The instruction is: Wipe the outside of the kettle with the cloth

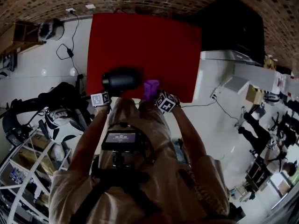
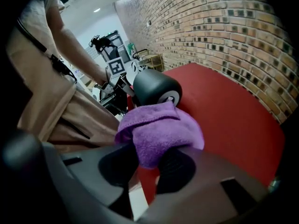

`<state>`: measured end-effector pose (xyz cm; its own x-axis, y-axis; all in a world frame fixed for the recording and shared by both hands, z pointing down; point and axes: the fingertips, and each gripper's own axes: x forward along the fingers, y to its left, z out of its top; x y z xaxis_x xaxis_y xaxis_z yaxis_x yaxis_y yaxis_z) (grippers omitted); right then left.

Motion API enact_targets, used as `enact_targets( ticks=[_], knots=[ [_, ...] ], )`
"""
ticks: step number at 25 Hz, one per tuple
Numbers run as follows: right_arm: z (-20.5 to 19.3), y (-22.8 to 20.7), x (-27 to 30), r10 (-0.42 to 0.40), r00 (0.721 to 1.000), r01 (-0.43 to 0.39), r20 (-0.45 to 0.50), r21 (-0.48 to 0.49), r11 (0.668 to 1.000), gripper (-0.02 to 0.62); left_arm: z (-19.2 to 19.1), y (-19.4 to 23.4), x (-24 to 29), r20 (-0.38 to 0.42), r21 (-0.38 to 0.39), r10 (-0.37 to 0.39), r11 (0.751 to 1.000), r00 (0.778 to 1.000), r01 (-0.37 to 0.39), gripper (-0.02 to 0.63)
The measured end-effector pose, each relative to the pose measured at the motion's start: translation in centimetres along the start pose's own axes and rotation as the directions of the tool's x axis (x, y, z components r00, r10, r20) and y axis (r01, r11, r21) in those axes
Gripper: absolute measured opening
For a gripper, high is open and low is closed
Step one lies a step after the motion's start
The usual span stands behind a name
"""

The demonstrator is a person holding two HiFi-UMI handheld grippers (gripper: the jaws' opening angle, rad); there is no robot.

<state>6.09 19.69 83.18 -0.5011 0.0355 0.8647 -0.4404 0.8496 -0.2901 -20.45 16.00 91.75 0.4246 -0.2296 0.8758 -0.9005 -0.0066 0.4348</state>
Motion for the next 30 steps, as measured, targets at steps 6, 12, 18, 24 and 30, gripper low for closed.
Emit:
enact_targets(
  ticks=[6,12,18,24,30],
  knots=[
    [-1.1,-0.3,-0.7,0.003,1.0,-0.003,0.004,0.017,1.0,0.109,0.7,0.7,0.8,0.016,-0.021,0.042,0.999,0.999,-0.041,0.185],
    [-2.2,0.4,-0.4,0.022,1.0,-0.022,0.005,0.031,0.999,0.109,0.8,0.5,1.2,-0.025,-0.024,-0.044,0.999,0.999,0.044,0.123],
    [-3.3,-0.2,-0.8,0.015,1.0,-0.017,0.021,0.08,0.997,0.109,7.9,-0.8,-0.8,0.006,0.263,0.048,0.964,0.999,-0.048,0.114],
    [-4.0,-1.7,-0.8,-0.012,0.999,0.006,0.044,0.149,0.989,0.109,15.1,-3.1,-0.1,0.004,0.655,0.145,0.748,0.989,-0.112,0.109],
    [-4.3,-2.2,-1.0,-0.028,0.996,0.008,0.081,0.233,0.972,0.109,20.0,-10.3,-0.2,0.086,0.923,0.156,0.36,0.984,-0.138,0.107]
  ],
)
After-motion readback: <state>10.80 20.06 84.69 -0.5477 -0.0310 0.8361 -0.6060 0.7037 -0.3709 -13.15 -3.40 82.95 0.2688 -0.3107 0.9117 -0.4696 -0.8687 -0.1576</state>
